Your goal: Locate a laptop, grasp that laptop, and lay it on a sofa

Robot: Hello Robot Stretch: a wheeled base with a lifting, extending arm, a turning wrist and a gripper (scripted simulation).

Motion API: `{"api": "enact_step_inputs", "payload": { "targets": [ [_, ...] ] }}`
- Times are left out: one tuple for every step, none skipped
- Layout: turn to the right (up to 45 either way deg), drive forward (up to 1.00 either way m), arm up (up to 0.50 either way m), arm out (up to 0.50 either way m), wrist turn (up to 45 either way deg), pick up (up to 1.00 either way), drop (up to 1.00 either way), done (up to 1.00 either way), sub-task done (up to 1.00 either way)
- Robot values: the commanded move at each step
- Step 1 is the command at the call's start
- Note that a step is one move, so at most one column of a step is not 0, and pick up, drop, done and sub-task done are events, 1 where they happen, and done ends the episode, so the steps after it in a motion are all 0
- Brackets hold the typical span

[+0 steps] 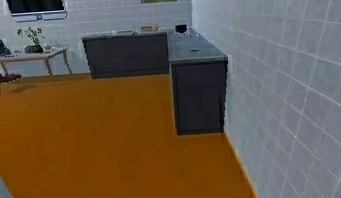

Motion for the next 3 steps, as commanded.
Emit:
{"api": "enact_step_inputs", "payload": {
  "targets": [
    [-18.0,0.0,0.0,0.0,0.0,0.0,0.0,0.0,0.0],
    [0.0,1.0,0.0,0.0,0.0,0.0,0.0,0.0,0.0],
    [-6.0,0.0,0.0,0.0,0.0,0.0,0.0,0.0,0.0]
  ]
}}
